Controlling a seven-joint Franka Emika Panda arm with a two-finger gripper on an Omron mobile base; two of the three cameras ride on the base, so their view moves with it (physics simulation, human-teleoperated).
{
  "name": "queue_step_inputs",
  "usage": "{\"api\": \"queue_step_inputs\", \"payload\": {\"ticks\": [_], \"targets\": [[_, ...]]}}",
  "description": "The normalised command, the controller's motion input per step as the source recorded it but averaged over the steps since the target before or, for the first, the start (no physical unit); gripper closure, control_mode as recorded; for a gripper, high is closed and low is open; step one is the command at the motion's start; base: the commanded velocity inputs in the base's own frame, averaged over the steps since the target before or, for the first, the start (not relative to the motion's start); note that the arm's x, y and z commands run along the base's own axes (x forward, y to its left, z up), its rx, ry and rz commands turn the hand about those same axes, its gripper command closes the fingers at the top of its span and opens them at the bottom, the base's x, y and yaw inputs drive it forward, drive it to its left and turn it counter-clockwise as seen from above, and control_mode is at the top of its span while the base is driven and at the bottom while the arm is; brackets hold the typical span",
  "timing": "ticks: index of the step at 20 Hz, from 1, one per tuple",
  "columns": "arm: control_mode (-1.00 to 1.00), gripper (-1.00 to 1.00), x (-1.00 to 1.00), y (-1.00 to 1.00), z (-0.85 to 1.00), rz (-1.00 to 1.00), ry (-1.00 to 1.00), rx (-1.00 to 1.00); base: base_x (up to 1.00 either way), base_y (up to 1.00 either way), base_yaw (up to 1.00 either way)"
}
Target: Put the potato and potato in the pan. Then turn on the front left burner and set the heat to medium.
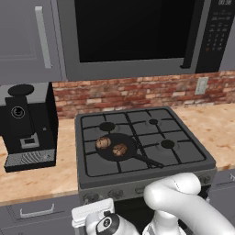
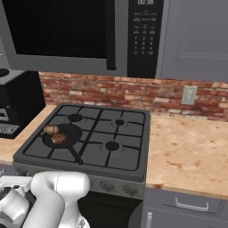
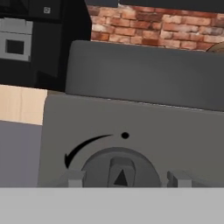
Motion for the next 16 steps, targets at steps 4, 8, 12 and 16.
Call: {"api": "queue_step_inputs", "payload": {"ticks": [4, 8, 12, 16], "targets": [[-1.00, 1.00, 0.00, 0.00, 0.00, 0.00, 0.00, 0.00, 0.00, 0.00, 0.00], [-1.00, 1.00, 0.00, 0.00, 0.00, 0.00, 0.00, 0.00, 0.00, 0.00, 0.00], [-1.00, 1.00, 0.00, 0.00, 0.00, 0.00, 0.00, 0.00, 0.00, 0.00, 0.00], [-1.00, 1.00, 0.00, 0.00, 0.00, 0.00, 0.00, 0.00, 0.00, 0.00, 0.00]]}}
